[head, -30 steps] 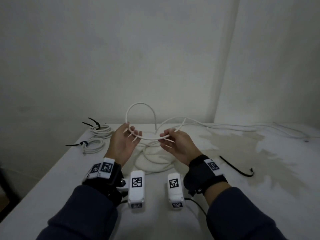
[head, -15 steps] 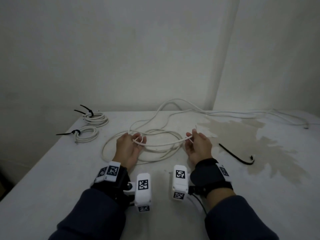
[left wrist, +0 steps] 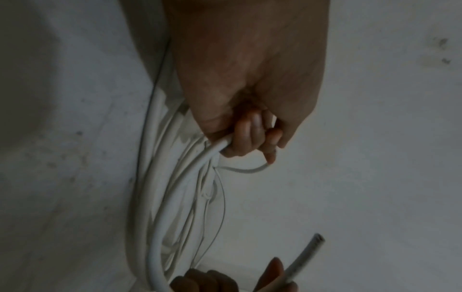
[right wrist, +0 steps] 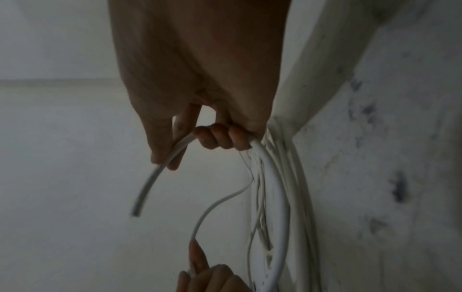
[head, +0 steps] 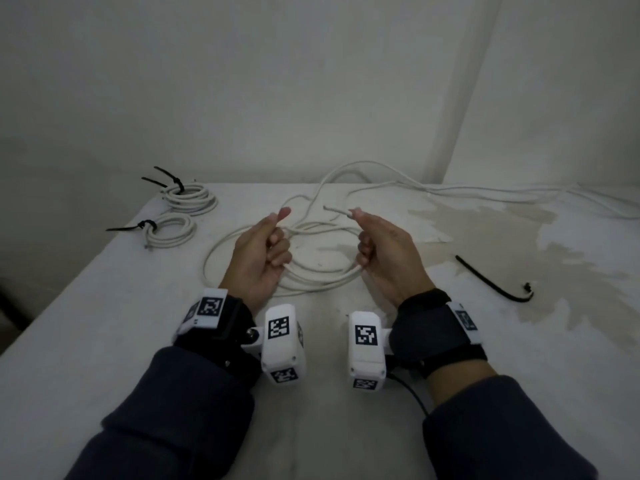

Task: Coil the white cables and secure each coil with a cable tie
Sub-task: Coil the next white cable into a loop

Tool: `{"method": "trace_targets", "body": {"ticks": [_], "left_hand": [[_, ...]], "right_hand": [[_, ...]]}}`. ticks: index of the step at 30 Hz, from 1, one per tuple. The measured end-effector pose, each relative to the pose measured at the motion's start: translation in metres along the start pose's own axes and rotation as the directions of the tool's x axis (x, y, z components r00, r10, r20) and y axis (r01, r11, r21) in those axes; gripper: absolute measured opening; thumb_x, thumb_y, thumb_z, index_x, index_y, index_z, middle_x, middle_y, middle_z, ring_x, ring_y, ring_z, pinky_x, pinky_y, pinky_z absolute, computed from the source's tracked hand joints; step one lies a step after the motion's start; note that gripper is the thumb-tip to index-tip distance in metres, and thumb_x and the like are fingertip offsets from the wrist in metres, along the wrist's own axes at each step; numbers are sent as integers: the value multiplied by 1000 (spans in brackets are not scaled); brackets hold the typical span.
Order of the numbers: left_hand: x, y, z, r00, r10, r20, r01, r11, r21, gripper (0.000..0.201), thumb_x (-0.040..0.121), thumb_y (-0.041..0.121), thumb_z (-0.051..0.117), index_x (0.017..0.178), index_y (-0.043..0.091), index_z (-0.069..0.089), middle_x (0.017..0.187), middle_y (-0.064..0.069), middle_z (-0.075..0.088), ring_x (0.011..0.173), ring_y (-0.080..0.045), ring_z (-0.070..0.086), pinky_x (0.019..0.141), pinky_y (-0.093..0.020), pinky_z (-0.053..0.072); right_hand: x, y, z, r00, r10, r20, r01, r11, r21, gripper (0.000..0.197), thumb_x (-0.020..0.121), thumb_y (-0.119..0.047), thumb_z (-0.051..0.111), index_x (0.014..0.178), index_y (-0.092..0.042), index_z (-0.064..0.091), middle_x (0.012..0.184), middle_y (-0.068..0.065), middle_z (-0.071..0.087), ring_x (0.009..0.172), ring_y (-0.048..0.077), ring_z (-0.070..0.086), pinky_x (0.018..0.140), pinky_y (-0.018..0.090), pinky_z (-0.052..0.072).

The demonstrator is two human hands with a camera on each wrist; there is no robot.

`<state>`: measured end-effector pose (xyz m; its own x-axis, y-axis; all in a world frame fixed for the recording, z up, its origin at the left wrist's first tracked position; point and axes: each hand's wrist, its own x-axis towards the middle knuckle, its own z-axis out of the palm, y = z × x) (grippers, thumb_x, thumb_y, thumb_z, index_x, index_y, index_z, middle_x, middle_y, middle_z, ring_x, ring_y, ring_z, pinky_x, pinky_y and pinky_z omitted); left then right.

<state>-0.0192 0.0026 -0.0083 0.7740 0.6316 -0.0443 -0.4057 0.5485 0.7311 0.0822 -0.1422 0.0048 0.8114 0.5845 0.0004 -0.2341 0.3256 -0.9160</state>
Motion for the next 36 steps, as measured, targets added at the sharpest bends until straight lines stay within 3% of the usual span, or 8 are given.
{"method": "trace_targets", "body": {"ticks": [5, 8, 13, 17, 20, 24, 32, 36], "left_hand": [[-9, 0, 8, 983, -107, 152, 89, 988, 123, 26, 99, 26, 41, 90, 9, 59, 45, 8, 26, 32, -2, 18, 33, -17, 13], [-11, -3, 11, 975, -97, 200, 47, 969, 241, 20, 96, 22, 47, 89, 10, 61, 54, 5, 36, 34, -1, 21, 35, -16, 14], [-16, -8, 9, 947, -129, 295, -25, 885, 465, 16, 90, 1, 55, 99, 6, 66, 81, -8, 42, 41, -3, 26, 39, -14, 19], [-20, -10, 11, 938, -152, 311, -36, 850, 525, 17, 86, -6, 58, 95, 4, 68, 75, -8, 56, 42, -4, 30, 40, -15, 20], [-19, -9, 12, 945, -143, 295, -8, 889, 458, 20, 86, -8, 53, 94, 4, 66, 66, 0, 56, 38, -1, 29, 38, -13, 19], [-16, -8, 15, 956, -98, 276, 41, 978, 205, 19, 87, -5, 46, 100, 3, 58, 60, 7, 59, 34, 0, 28, 36, -10, 19], [-16, -10, 16, 962, -130, 240, 97, 985, 142, 22, 81, 0, 53, 101, 5, 61, 77, -2, 54, 39, -1, 31, 38, -10, 26], [-14, -6, 16, 972, -111, 206, 91, 991, 102, 24, 82, 5, 53, 105, 6, 62, 68, 4, 57, 34, -1, 28, 34, -10, 19]], "right_hand": [[-7, 0, 5, 996, -53, 72, 65, 982, -176, 17, 77, -3, 70, 72, -19, 73, 60, -13, 60, 69, 9, 45, 65, 26, 35], [-6, 1, 7, 983, -136, 123, 161, 961, -224, 28, 71, 10, 68, 72, -18, 68, 61, 1, 54, 61, 13, 44, 56, 23, 35], [-7, 1, 8, 958, -263, 115, 285, 913, -292, 39, 67, 17, 68, 87, -16, 64, 63, 7, 43, 57, 13, 38, 54, 19, 38], [-9, 0, 9, 955, -279, 100, 296, 915, -273, 50, 69, 16, 69, 105, -18, 59, 77, 11, 47, 62, 12, 47, 62, 26, 45], [-8, 0, 8, 964, -253, 81, 265, 937, -228, 56, 69, 7, 77, 112, -20, 56, 93, 6, 55, 73, 5, 61, 70, 20, 51], [-7, 4, 10, 982, -48, 185, 77, 985, -153, 35, 76, -17, 77, 106, -16, 59, 94, 8, 70, 83, 18, 69, 70, 30, 50], [-9, 8, 8, 961, 30, 277, 16, 986, -165, 38, 81, 4, 68, 109, -17, 56, 77, 8, 71, 70, 20, 67, 65, 30, 52], [-9, 9, 11, 936, 40, 350, 51, 968, -245, 39, 83, 10, 63, 108, -21, 58, 69, 3, 64, 67, 17, 61, 69, 30, 50]]}}
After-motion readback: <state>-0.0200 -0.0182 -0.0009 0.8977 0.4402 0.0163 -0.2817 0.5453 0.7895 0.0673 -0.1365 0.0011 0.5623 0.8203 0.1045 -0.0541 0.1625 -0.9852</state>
